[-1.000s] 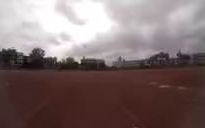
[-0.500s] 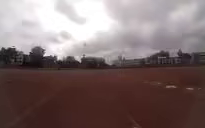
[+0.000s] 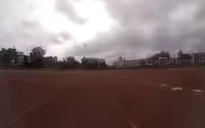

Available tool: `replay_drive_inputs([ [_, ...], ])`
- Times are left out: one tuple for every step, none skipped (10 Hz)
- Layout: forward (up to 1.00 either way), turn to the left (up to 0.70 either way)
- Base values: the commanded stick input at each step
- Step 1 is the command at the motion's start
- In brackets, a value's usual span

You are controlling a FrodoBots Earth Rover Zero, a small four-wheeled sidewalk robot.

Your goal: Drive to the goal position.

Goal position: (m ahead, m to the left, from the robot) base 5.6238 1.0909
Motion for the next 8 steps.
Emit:
replay_drive_inputs([
  [0.70,0.00],
  [0.70,0.00],
  [0.70,0.00],
  [0.70,0.00],
  [0.70,0.00],
  [0.70,0.00],
  [0.70,0.00],
  [0.70,0.00],
])
